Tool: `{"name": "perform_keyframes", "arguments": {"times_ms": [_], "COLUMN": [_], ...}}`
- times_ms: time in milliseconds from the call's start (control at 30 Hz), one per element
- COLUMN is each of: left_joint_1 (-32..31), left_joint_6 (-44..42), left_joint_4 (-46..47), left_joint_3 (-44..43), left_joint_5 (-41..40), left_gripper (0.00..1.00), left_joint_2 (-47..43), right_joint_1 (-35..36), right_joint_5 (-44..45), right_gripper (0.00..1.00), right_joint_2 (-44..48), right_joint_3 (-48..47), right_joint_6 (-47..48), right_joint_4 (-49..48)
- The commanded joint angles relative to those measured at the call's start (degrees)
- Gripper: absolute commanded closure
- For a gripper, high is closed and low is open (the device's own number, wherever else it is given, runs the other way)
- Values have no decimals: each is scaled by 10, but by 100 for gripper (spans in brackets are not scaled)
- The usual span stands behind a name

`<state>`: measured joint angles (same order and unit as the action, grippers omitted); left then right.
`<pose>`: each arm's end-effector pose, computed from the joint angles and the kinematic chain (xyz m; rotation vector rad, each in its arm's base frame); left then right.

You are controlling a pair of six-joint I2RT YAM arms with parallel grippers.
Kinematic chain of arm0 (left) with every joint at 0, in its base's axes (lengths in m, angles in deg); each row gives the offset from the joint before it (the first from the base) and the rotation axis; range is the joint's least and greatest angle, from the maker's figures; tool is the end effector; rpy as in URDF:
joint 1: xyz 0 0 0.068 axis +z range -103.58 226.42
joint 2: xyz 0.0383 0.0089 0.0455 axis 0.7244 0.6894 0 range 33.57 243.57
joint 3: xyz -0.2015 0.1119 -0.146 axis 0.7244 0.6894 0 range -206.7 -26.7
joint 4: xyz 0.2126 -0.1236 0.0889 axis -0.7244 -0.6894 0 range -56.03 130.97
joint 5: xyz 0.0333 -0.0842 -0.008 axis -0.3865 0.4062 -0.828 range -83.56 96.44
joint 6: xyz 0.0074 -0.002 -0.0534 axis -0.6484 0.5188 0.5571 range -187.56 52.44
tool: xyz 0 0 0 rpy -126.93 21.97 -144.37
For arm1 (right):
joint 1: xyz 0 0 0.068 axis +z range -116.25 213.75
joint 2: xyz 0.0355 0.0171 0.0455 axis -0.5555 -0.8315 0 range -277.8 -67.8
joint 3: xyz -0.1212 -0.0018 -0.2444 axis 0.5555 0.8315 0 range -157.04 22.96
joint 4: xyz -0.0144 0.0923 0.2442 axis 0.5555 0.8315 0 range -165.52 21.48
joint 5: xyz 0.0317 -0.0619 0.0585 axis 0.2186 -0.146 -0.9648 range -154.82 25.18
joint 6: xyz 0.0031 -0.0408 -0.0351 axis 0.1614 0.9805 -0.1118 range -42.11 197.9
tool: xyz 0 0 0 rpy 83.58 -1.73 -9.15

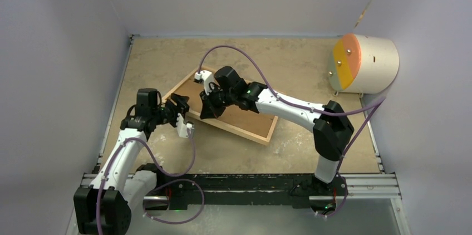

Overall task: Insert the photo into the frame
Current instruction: Turn over the photo frame at the center of the board.

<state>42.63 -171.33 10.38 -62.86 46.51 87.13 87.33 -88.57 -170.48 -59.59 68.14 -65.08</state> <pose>0.1806 -0.0350 0.2346 1.9189 1.0311 0.1286 0.2381 0.3468 0.2888 -1.0830 1.9733 1.0696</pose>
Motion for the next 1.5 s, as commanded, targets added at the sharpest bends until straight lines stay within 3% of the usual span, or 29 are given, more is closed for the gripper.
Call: {"name": "perform_keyframes", "arguments": {"times_ms": [0, 133, 233, 300, 367, 467, 600, 1000, 1300, 1467], "left_joint_1": [-3, -3, -3, -3, -3, -3, -3, -3, -3, -3], "left_joint_6": [20, 12, 23, 37, 44, 56, 72, 80, 75, 83], "left_joint_4": [86, 67, 72, 71, 57, 34, 3, -28, -28, -24], "left_joint_3": [-12, -18, -18, -27, -43, -73, -120, -165, -157, -158], "left_joint_5": [-8, -7, -6, -4, -2, 3, 12, 18, 19, 21], "left_gripper": [48, 69, 75, 76, 76, 76, 77, 78, 78, 78], "left_joint_2": [-3, -7, -12, -10, -3, 6, 23, 37, 35, 35], "right_joint_1": [-1, -3, -3, -3, -3, -1, 24, 108, 113, 119], "right_joint_5": [-30, -20, 1, 24, 50, 97, 151, 383, 469, 492], "right_gripper": [100, 100, 97, 75, 60, 46, 36, 33, 32, 41], "right_joint_2": [17, 13, 11, 19, 42, 88, 116, 101, 72, 66], "right_joint_3": [-58, -79, -102, -109, -103, -85, -71, -45, -43, -43], "right_joint_6": [-16, -16, -1, 23, 56, 135, 219, 293, 335, 340], "right_joint_4": [-9, 11, 44, 67, 75, 93, 174, 226, 200, 180]}}
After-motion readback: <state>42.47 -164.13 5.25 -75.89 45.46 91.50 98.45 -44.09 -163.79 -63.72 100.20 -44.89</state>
